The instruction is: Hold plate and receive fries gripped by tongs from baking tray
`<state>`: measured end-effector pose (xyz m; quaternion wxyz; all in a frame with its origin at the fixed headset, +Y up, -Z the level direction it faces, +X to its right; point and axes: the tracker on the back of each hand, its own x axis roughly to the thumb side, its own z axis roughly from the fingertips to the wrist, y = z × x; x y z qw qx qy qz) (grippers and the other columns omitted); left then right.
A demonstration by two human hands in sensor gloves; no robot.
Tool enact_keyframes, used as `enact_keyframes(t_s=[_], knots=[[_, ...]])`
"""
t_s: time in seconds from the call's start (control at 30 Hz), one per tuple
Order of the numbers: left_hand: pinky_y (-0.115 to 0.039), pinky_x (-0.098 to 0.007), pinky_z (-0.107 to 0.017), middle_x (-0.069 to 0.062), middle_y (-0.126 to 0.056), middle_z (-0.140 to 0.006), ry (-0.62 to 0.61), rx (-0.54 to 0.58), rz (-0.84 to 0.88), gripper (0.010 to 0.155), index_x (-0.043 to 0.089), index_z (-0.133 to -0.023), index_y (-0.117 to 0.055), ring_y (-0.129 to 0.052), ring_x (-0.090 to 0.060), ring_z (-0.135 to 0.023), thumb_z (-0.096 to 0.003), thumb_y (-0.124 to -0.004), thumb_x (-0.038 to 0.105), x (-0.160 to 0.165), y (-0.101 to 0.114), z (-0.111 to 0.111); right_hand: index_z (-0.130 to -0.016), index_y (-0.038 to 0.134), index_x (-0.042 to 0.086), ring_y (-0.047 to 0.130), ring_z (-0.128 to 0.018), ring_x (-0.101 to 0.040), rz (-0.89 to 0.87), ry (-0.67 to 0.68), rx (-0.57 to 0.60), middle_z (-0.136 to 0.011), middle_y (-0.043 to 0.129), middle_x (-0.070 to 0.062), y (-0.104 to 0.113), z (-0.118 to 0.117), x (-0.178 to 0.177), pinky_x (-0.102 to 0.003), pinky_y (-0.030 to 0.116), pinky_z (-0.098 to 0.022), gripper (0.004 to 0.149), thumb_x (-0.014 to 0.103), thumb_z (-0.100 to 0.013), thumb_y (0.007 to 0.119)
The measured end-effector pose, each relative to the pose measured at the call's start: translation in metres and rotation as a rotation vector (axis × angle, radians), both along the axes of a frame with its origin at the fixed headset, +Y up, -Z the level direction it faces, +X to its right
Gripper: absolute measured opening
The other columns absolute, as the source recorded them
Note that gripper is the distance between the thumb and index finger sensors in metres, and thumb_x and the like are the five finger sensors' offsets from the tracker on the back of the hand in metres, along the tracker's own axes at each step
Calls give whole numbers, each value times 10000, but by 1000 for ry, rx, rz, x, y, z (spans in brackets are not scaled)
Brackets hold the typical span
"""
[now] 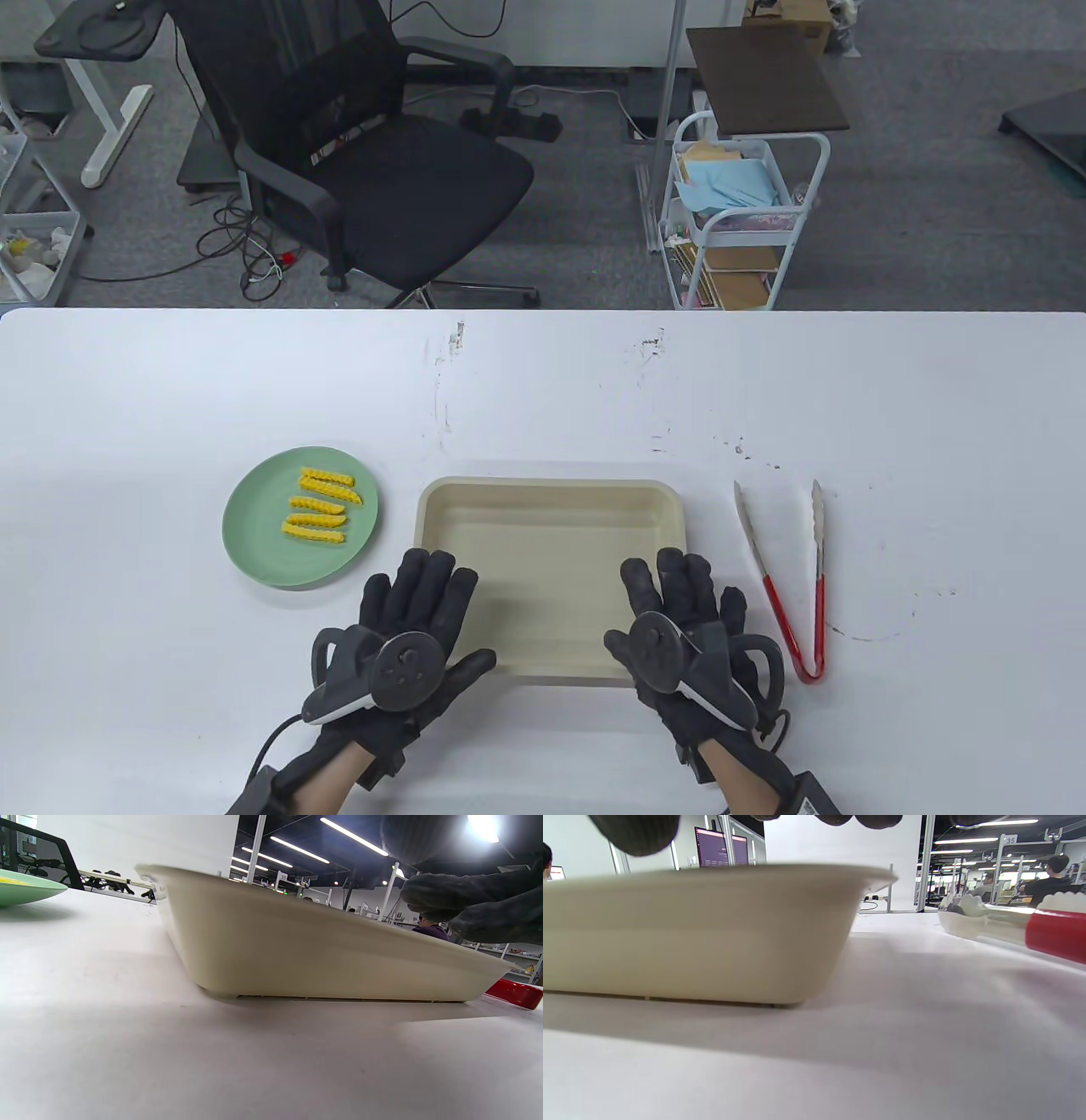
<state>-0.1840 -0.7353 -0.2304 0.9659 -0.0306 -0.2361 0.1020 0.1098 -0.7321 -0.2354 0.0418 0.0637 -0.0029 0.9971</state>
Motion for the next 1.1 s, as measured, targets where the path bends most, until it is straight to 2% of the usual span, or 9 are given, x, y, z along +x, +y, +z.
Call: enact_keyframes(t_s=[0.4,1.1], knots=[[-121,-726,-696,-114,-43,-1188,-13,-22,37,851,159,-1142,-105,-55,-428,-1092,-595,-560,625,-4,-4,-6,-1066,246,312,240,-1058,-424,38,2,-18,-1107,184,-59,-4,-2,-3,-749,347,-661,794,639,-438,607],[-126,-724,-696,-120,-61,-1189,9,-35,77,852,148,-1141,-107,-68,-434,-1090,-597,-562,620,-11,-5,-10,-1070,253,281,275,-1053,-435,41,7,-51,-1103,197,-95,-5,-3,-4,-747,372,-655,800,639,-443,598]])
